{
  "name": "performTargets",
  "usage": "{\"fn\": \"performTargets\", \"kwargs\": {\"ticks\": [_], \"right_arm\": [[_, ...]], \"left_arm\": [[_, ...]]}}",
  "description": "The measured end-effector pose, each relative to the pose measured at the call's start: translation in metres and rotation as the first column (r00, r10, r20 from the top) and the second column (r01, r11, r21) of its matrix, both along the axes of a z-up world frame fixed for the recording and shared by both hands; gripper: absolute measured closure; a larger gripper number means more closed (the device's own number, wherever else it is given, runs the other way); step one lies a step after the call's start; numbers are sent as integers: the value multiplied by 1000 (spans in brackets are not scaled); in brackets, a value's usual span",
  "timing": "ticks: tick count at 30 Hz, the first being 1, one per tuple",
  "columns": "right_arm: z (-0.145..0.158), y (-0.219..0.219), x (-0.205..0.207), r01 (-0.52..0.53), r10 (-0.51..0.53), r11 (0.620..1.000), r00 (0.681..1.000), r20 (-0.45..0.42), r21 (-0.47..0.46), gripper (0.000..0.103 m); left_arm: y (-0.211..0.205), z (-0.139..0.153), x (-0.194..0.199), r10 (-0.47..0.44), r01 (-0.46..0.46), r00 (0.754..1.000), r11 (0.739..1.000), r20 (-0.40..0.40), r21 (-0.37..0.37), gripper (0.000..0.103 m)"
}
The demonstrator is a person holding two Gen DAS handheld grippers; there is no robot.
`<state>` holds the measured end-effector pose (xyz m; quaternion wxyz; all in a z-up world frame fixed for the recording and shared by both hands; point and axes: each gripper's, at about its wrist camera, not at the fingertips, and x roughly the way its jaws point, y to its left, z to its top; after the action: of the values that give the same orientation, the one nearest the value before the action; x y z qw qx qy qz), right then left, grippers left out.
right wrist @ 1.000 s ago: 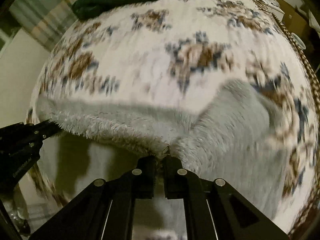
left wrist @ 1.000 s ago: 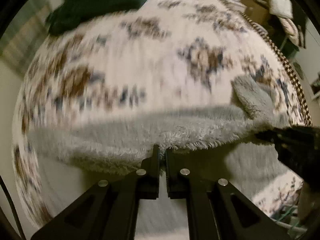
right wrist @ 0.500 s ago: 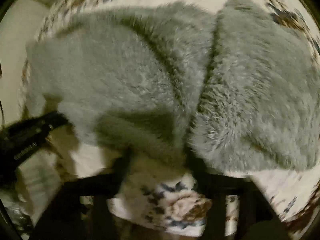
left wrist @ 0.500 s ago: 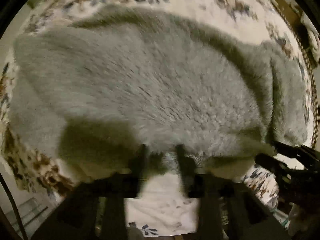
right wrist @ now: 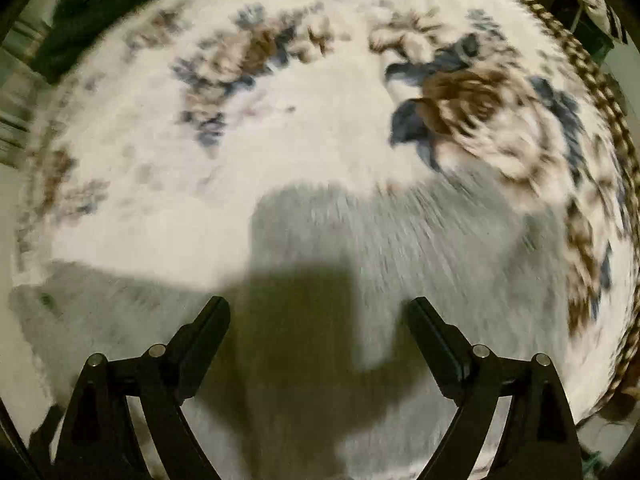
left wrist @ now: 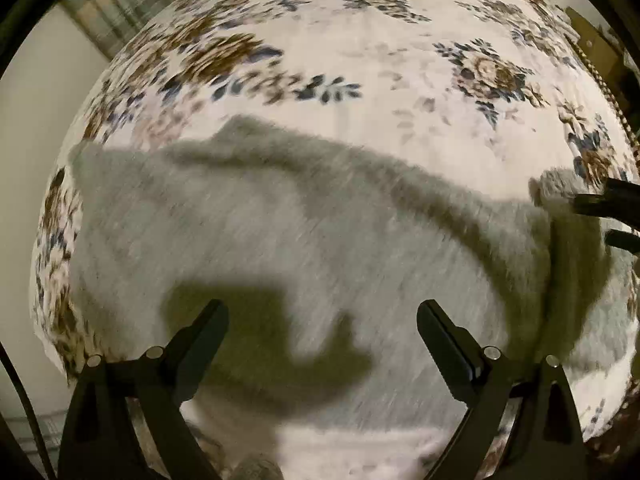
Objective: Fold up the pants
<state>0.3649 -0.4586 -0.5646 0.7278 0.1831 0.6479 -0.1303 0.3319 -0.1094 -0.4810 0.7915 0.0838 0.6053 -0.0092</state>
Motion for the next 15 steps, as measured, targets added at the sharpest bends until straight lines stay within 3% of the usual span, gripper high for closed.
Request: {"fn": "performTargets", "kwargs": {"ticks": [1, 2, 3, 7, 9, 11, 13, 15], "right_arm": [[-8, 2, 11, 4, -5, 1000, 1000, -20, -6, 28], [-15, 2, 15, 7, -7, 1000, 999, -37, -1, 63], [-15, 0, 15, 19, -19, 1000, 999, -42, -2, 90], [37, -32, -23, 92, -99, 994, 989, 113, 65, 96], [79, -60, -65, 167, -186, 980, 958, 218, 104, 96], [107, -91, -108, 238, -258, 966, 928, 268, 106, 96], [120, -110, -155, 306, -328, 945, 898, 295, 118, 96], [112, -123, -197, 356, -372, 928, 884, 284, 109, 96]], "left_arm": [[-7, -2, 7, -11, 11, 1000, 1000, 3, -2, 7], [-13, -3, 13, -18, 18, 1000, 1000, 6, -7, 7], [-18, -3, 17, -23, 23, 1000, 1000, 8, -8, 7], [-34, 6, 21, -41, 42, 999, 999, 19, -34, 7], [-39, 10, 19, -45, 46, 999, 997, 19, -54, 7], [-42, 11, 14, -39, 39, 999, 996, 4, -75, 7], [-45, 10, 10, -25, 25, 1000, 995, -9, -95, 7], [-49, 6, 4, -27, 25, 999, 995, -24, -102, 7]]}}
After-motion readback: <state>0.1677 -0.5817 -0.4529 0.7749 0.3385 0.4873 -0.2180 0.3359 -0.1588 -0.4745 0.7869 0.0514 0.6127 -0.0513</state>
